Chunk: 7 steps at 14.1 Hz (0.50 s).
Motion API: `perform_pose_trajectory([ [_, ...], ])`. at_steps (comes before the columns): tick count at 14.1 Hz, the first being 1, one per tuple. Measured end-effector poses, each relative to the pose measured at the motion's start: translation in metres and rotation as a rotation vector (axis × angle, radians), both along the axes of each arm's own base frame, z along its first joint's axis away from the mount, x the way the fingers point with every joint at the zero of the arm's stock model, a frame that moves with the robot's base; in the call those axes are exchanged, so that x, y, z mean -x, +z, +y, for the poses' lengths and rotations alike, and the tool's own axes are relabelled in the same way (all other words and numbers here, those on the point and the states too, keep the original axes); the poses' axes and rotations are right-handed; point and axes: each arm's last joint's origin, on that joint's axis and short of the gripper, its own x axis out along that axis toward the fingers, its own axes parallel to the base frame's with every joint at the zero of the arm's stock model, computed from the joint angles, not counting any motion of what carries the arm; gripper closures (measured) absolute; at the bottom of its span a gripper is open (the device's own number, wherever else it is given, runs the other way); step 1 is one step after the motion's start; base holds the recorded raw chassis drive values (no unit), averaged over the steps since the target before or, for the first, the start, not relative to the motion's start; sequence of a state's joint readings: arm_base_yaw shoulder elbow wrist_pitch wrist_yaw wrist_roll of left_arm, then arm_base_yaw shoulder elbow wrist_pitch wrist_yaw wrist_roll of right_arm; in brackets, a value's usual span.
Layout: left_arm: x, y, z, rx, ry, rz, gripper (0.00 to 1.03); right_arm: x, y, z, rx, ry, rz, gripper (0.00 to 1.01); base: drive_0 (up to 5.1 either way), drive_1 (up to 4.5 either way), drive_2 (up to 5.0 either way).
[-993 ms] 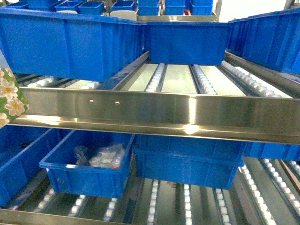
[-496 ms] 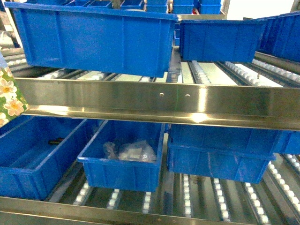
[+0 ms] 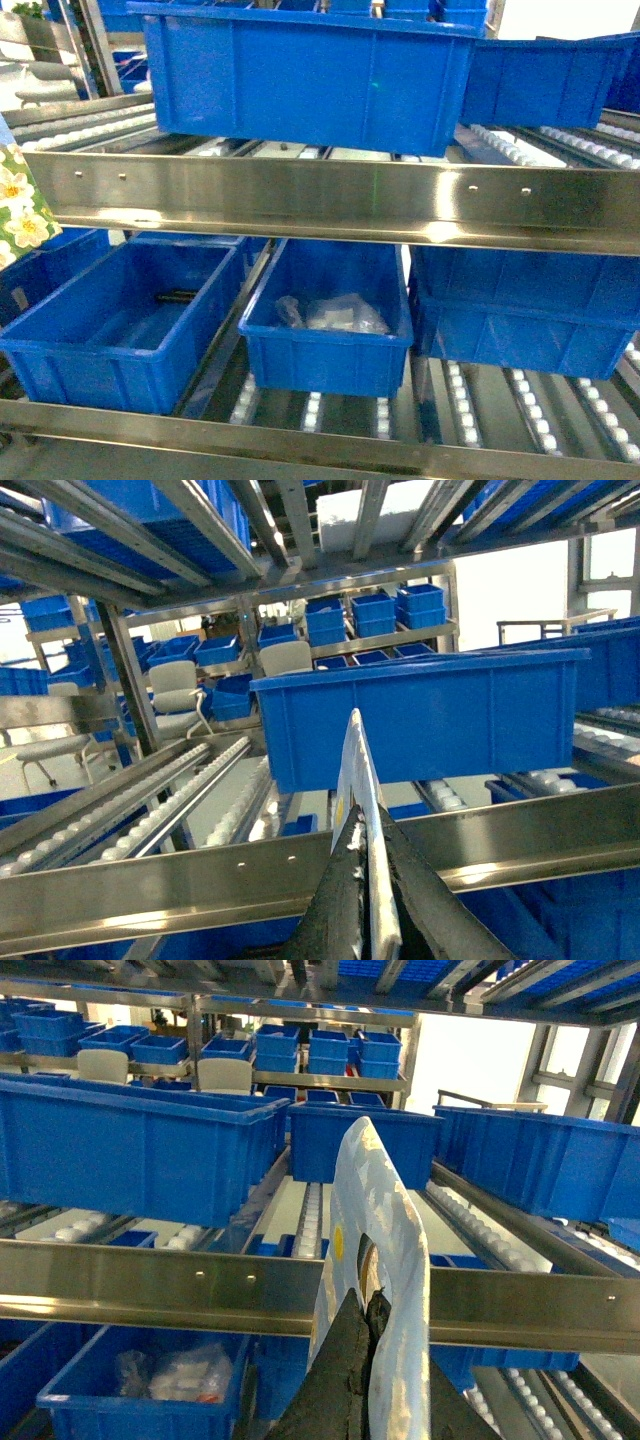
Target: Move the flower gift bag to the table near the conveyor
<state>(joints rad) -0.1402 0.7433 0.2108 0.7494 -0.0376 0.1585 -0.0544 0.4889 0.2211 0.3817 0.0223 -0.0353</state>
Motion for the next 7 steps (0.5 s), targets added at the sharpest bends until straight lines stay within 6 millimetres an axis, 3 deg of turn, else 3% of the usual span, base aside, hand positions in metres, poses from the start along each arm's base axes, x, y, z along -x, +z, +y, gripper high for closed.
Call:
perform_pose_trajectory([
  [7,0.0,0.0,0.0,0.0,0.0,0.0,1.01,0.0,0.0,0.0,0.0,0.0,0.0,0.99,-4.8,1.33,3.5],
])
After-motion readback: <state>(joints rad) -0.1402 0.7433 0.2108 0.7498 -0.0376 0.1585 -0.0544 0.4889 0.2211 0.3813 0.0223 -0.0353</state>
